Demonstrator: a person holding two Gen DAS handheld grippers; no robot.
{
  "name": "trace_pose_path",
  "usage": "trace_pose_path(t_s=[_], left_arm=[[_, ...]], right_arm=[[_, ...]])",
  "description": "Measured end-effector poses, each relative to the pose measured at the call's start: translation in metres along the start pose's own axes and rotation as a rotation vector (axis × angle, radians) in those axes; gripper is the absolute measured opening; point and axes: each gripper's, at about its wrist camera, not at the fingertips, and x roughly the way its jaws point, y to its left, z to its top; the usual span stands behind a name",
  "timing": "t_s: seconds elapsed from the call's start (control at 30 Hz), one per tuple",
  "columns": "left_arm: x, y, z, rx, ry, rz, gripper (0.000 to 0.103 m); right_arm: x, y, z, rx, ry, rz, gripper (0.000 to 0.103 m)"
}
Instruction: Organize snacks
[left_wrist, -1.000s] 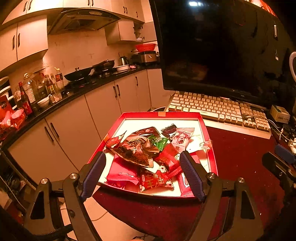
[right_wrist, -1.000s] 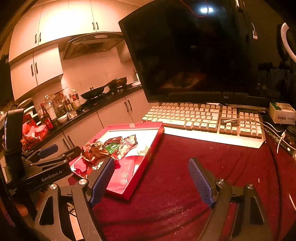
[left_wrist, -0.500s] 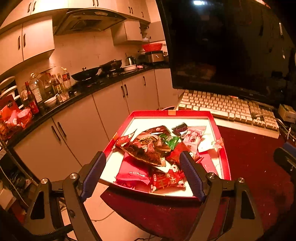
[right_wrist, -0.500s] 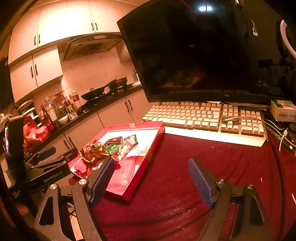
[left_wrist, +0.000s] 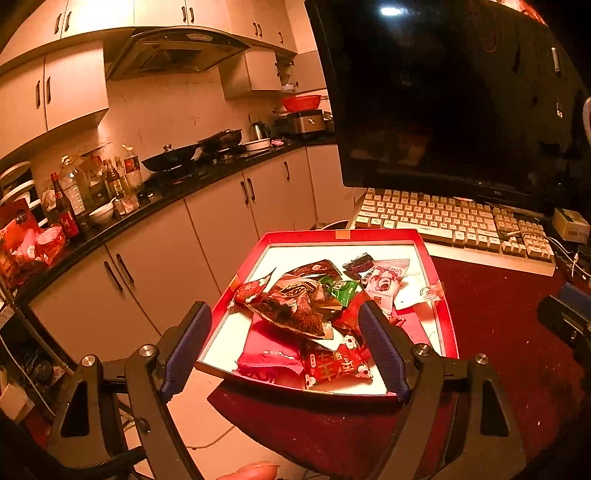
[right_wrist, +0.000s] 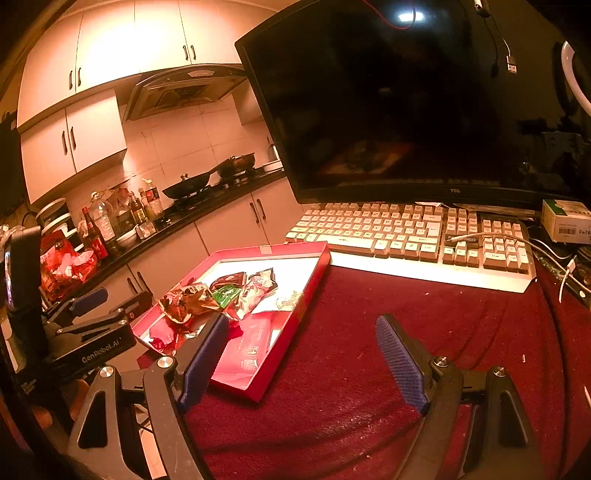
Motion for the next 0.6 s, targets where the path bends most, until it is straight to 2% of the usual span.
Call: trace_pose_path(t_s=[0.6], left_arm=[[0.013, 0.007, -0.005, -0.031, 0.068, -0.004, 0.082]], right_arm=[[0.005, 0.012, -0.002, -0.012, 0.007, 0.018, 0.083]])
